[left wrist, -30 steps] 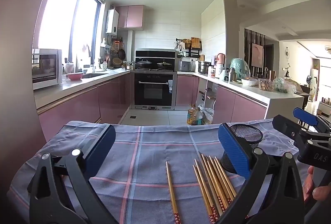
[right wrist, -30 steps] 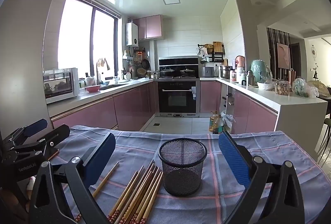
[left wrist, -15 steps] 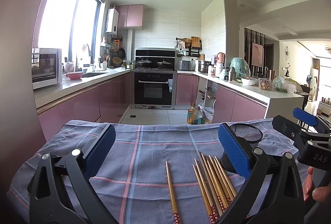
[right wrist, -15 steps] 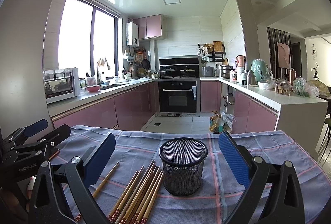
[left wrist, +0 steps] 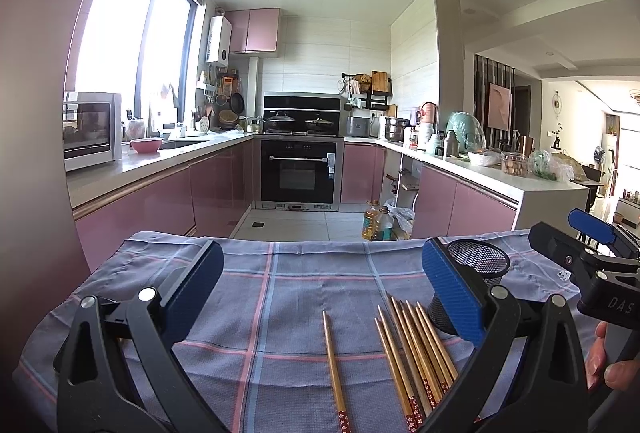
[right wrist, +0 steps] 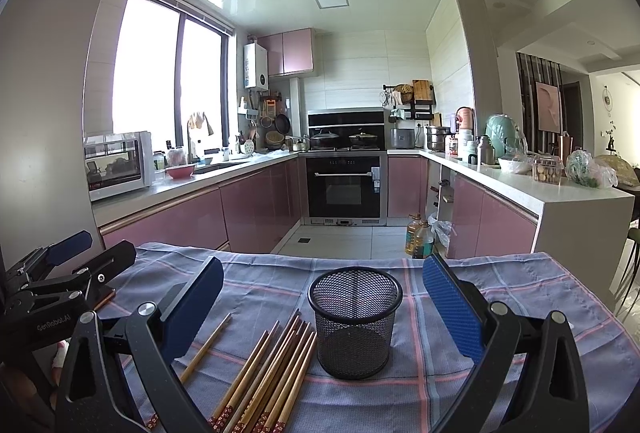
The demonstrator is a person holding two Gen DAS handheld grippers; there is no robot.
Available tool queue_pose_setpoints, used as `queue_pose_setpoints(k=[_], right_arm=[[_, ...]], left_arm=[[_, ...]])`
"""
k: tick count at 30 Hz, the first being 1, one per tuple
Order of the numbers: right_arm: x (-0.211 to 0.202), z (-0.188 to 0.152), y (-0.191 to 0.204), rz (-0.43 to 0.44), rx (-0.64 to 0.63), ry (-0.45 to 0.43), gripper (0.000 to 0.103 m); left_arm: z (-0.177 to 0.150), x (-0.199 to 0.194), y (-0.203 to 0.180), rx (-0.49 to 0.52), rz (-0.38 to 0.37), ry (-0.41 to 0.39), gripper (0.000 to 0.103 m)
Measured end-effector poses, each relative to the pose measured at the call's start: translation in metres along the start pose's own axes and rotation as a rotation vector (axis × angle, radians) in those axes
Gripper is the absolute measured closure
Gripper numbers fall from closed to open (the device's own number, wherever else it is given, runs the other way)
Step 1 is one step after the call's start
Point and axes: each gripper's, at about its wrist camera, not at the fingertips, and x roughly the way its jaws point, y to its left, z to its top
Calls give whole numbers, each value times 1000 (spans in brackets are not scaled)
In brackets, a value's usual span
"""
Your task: Organize utensils
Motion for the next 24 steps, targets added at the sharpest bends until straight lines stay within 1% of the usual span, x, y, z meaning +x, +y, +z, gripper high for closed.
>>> queue_pose_setpoints(k=[18,24], right_arm=[[4,0,-3,13,-3,9,7],[7,-2,-4,23,-4,31,7]], left_arm=[[-1,-1,-1,-5,0,14,5],[0,4,-2,-7,-4,54,5]])
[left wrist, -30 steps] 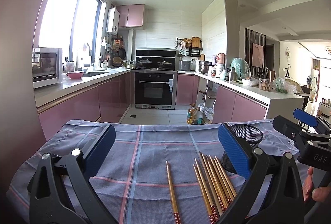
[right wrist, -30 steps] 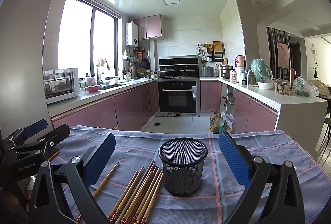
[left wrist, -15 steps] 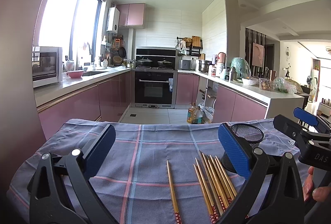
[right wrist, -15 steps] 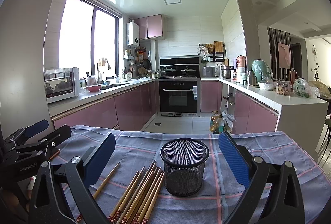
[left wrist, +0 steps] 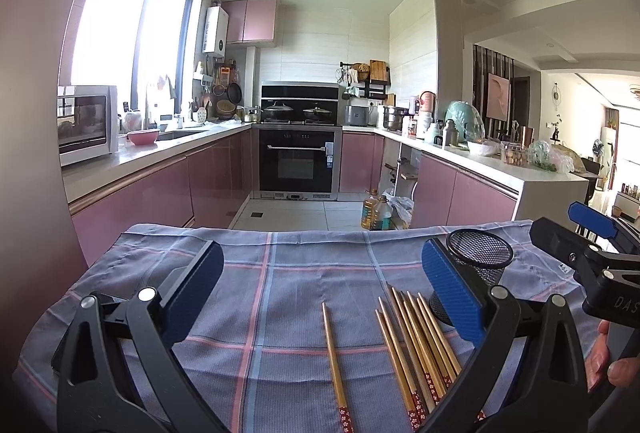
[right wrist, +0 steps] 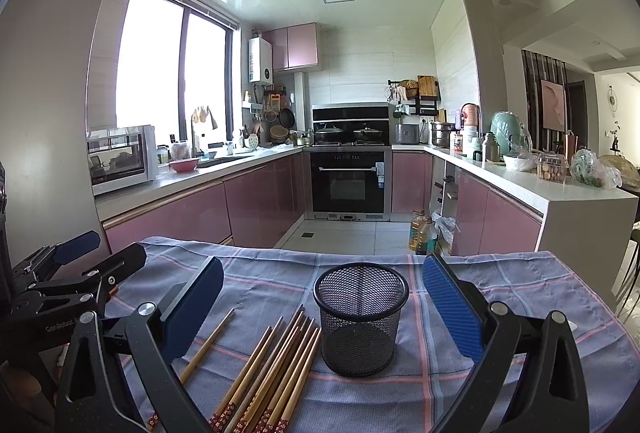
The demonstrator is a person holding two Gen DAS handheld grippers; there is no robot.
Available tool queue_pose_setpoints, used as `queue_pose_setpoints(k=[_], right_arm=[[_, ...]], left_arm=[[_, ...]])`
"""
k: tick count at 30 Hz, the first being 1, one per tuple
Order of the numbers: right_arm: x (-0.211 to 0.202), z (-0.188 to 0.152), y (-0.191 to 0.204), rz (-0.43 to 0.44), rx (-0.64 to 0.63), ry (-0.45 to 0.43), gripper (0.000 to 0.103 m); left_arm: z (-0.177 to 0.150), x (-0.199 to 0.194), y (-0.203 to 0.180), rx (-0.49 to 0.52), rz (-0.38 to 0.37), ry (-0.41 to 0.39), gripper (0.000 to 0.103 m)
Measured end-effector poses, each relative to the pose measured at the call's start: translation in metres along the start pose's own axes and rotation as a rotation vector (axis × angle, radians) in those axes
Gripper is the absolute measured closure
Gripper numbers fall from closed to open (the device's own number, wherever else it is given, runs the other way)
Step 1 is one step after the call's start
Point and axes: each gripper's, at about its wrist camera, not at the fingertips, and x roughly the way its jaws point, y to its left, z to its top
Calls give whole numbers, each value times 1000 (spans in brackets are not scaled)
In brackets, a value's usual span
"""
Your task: Organize utensils
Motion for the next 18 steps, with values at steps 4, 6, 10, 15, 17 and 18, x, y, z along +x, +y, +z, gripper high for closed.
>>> queue_pose_setpoints(k=[4,6,10,15,17,18], right_arm=[[6,-5,-1,22,0,44,7],[9,-8,-1,35,1,73,7],[22,-19,-4,71,18,167,7],[36,-35,-8,96,34,282,8],[42,-42,-6,98,28,327,13],[45,-45,-5,100,25,350,16]], left_arm=[[1,5,-2,-8,4,61,5],[1,6,-2,2,5,62,5],[-2,11,-4,30,18,53,5],[-5,18,-4,47,31,76,5],[-7,21,-4,59,38,95,5],[-7,22,-6,72,43,110,5]])
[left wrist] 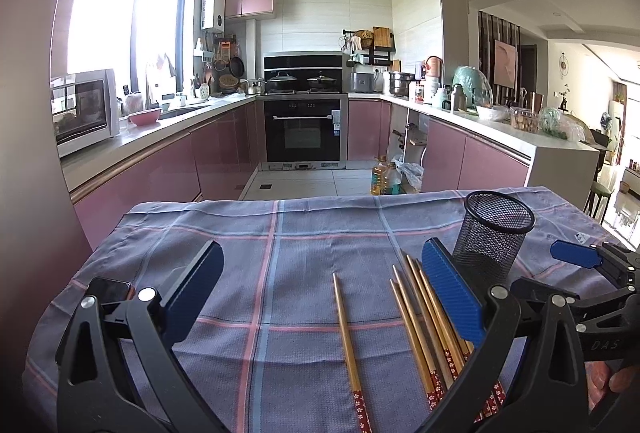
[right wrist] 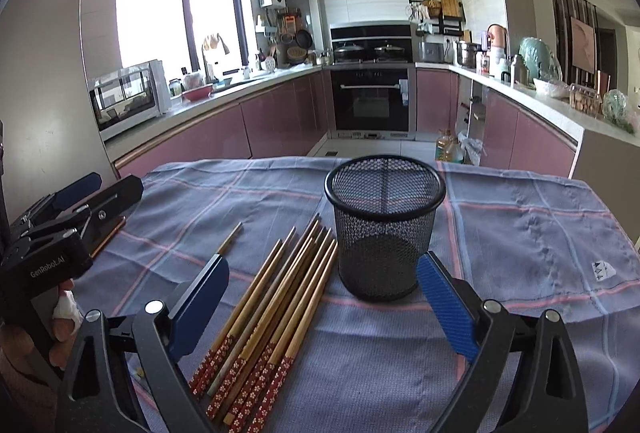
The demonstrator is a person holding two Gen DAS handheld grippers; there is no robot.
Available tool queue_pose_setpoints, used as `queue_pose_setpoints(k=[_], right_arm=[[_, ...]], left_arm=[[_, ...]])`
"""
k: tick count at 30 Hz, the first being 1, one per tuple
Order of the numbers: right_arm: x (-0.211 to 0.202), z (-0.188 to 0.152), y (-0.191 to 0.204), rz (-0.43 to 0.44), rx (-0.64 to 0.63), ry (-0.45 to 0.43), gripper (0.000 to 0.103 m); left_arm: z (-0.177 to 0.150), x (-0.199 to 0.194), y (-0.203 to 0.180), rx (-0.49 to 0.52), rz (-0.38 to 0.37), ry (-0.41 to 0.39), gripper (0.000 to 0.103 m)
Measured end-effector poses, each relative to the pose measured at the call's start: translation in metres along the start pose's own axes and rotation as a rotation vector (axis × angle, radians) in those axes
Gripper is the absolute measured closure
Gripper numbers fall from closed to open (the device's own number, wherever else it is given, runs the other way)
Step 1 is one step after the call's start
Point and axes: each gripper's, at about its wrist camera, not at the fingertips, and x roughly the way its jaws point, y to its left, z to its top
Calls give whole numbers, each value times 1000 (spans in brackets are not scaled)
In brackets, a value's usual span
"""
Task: Organize utensils
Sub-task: 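Close the left gripper on one chopstick while the right gripper grasps another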
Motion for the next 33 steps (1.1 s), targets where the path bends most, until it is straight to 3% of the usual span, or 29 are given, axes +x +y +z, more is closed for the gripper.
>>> queue_pose_setpoints(k=[9,16,23,28,33], right_arm=[[36,-12,2,-3,-8,180,44],[61,-21,-3,9,1,301,57],[64,-20,-6,13,-2,331,64],[64,-18,-8,10,-17,354,75],[74,-13,-3,13,-53,361,77]], left_arm=[[-10,21,-1,39,0,87,10],[-30,56,-2,73,-64,255,25],[-51,89,-5,88,-126,400,40],[-60,103,-7,14,-211,508,55],[-64,119,-14,21,-217,546,63]])
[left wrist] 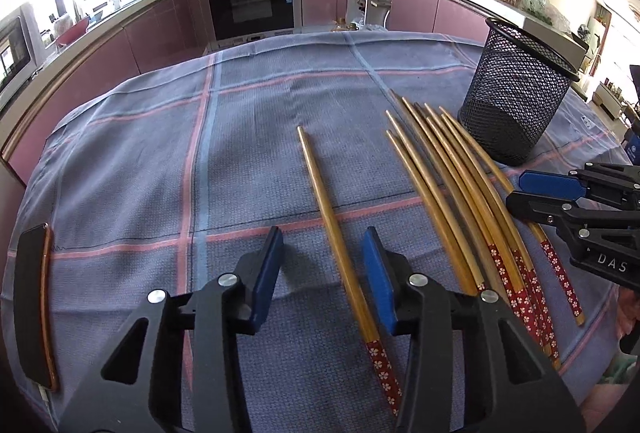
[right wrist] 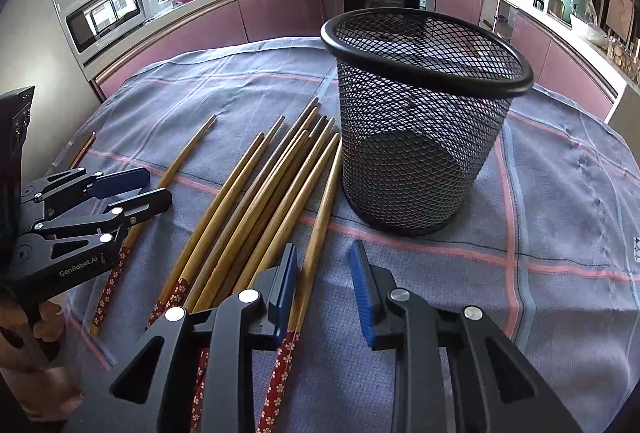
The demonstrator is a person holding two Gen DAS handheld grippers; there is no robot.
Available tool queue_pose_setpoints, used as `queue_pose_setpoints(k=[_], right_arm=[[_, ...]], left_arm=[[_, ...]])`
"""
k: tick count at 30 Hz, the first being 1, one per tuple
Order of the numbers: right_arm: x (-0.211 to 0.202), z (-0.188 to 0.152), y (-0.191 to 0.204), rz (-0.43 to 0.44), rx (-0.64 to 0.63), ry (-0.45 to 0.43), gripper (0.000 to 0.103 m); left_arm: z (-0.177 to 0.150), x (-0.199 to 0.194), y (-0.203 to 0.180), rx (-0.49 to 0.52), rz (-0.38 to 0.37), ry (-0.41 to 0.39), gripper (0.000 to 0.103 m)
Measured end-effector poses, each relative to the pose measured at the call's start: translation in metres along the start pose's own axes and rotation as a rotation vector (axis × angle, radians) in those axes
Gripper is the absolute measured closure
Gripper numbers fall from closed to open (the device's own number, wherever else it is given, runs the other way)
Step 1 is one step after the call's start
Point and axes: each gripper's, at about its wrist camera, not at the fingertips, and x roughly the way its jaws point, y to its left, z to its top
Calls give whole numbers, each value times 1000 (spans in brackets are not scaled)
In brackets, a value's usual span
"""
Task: Organize utensils
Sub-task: 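Close the left gripper on one chopstick while the right gripper grasps another, then lift both chopsticks upright and lower them into the black mesh cup, opening both grippers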
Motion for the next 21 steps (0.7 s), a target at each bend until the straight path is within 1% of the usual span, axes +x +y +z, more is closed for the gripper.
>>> queue_pose_setpoints(k=[2,3,4,5,6,7,9,14,21], right_arm=[[3,3,0,7,-4,-4,77],[4,4,-1,11,-2,-5,79],[4,4,-2,17,4,-7,83],[4,5,-4,26,14,-8,90],[4,5,-7,49,29,-6,94],[4,5,-10,63,42,-7,95],[2,3,-13,78,59,-13,96],[-10,0,-17,111,74,-48,97],[-42,1,-16,168,49,-120,97]], left_arm=[[5,2,-2,-2,-15,6,70],[7,3,-2,-4,-19,8,73],[9,4,-3,-7,-18,9,77],[10,4,-4,-11,-22,10,80],[10,5,-4,-11,-26,10,90],[12,4,-5,-19,-35,12,93],[11,4,-5,-27,-39,9,95],[9,-4,-7,-50,-49,-3,95],[11,-24,-10,-37,-58,-44,96]])
